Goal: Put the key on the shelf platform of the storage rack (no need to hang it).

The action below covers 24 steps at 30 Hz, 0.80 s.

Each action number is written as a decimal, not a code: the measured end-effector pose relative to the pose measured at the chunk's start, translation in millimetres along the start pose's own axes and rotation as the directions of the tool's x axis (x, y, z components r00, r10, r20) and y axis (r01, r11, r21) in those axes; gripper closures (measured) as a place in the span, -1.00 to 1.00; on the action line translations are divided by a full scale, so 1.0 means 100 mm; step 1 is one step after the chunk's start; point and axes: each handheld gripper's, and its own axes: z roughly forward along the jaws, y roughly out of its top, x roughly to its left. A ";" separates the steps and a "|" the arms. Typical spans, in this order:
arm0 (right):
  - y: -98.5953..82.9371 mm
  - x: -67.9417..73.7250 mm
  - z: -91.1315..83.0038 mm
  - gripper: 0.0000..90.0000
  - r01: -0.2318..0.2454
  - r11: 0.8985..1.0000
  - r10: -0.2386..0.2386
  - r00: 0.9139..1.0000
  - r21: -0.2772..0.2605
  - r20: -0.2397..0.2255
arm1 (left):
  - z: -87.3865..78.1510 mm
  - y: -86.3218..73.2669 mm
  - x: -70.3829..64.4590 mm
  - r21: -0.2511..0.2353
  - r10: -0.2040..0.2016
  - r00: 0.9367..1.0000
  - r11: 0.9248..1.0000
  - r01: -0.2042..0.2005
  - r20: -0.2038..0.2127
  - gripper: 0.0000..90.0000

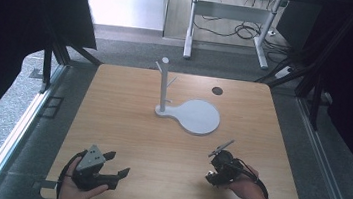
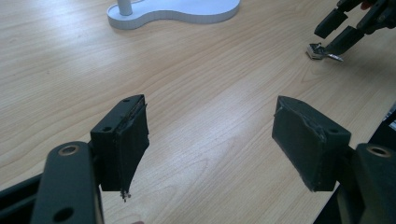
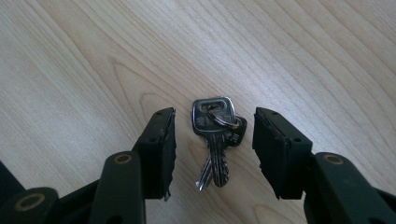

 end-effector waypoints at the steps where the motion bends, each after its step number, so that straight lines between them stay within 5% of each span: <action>1: 0.01 0.01 0.02 0.11 0.006 1.000 -0.006 1.000 0.008 -0.003 | 0.00 0.00 0.00 0.000 0.000 1.000 1.000 0.000 0.000 -0.40; 24: 0.08 0.07 0.16 0.35 0.069 0.995 -0.074 0.995 0.071 0.066 | -0.01 0.00 0.01 0.001 0.000 1.000 1.000 0.000 -0.005 -0.39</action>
